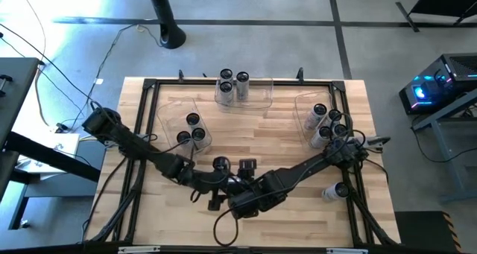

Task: Sort soda cans
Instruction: Put the white/yellow soda can into the left transparent bin

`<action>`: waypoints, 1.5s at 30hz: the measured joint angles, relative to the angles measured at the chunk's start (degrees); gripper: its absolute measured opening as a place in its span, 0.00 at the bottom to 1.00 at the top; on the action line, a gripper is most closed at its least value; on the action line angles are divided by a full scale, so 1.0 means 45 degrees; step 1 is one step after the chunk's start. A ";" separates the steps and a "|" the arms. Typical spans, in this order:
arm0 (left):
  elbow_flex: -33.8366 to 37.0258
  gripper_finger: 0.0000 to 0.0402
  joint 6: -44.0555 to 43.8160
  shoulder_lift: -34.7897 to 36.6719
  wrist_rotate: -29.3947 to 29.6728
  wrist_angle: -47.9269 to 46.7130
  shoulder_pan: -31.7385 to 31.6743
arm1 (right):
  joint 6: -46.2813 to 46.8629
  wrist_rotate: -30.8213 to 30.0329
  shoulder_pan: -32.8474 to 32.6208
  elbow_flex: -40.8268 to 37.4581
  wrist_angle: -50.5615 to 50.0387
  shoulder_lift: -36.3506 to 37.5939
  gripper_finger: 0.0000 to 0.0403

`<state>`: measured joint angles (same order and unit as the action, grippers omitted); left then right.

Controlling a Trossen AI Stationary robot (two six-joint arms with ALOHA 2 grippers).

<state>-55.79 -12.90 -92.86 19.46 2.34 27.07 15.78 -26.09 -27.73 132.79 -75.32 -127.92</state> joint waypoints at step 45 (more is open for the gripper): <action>0.6207 0.61 0.2640 0.1656 0.6840 1.1176 0.3039 | -0.4338 -0.2975 0.0127 -1.3946 2.7399 0.3245 0.78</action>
<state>-27.86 -1.02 -85.41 50.24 52.64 40.75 -3.74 -39.48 -27.15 70.04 47.98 -113.32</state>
